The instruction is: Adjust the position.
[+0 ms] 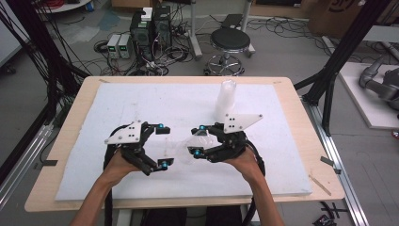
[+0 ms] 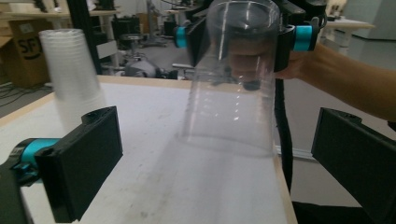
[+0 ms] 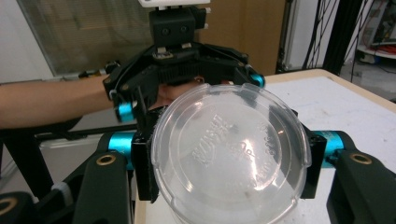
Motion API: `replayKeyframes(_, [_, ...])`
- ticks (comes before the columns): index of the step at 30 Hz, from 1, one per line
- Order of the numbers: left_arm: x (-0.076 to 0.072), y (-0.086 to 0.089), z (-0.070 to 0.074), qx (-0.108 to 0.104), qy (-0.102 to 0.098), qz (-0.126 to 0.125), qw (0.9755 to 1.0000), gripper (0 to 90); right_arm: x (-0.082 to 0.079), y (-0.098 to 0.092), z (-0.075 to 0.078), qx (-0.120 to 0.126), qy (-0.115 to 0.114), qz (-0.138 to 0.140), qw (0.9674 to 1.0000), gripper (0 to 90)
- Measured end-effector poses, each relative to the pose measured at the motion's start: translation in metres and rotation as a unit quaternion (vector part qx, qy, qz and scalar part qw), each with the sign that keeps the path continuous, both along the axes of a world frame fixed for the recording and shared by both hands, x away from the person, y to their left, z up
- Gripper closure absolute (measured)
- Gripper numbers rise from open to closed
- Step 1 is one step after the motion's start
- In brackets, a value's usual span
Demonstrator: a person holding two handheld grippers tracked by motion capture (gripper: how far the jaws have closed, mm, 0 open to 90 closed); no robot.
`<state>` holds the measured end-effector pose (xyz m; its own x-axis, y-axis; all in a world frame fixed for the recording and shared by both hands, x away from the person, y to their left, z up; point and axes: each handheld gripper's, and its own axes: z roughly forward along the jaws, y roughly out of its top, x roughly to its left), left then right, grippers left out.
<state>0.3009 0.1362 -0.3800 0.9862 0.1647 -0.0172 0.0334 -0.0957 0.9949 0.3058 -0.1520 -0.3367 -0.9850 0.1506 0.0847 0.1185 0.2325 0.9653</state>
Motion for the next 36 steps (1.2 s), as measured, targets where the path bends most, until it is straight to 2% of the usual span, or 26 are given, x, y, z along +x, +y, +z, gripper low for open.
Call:
replayKeyframes(6, [0.001,-0.024,0.002,-0.004,-0.003,-0.023,0.9997,1.8,-0.001,-0.002,0.001,0.014,0.005,0.006,0.9999,40.8])
replayKeyframes(14, [0.003,-0.040,0.000,-0.005,0.007,-0.036,0.9993,1.8,-0.001,-0.002,0.002,0.030,0.004,0.013,0.9995,40.8])
replayKeyframes(18, [0.002,-0.043,-0.001,-0.007,-0.003,-0.042,0.9991,10.8,0.000,0.000,0.001,0.032,0.009,0.020,0.9992,40.8])
replayKeyframes(33, [0.001,-0.039,-0.004,-0.006,-0.002,-0.043,0.9991,18.2,0.000,0.001,-0.001,0.044,0.014,0.028,0.9985,40.8])
replayKeyframes(36, [0.002,-0.037,-0.005,-0.003,-0.007,-0.040,0.9992,27.5,0.000,0.001,-0.001,0.045,0.014,0.029,0.9985,40.8])
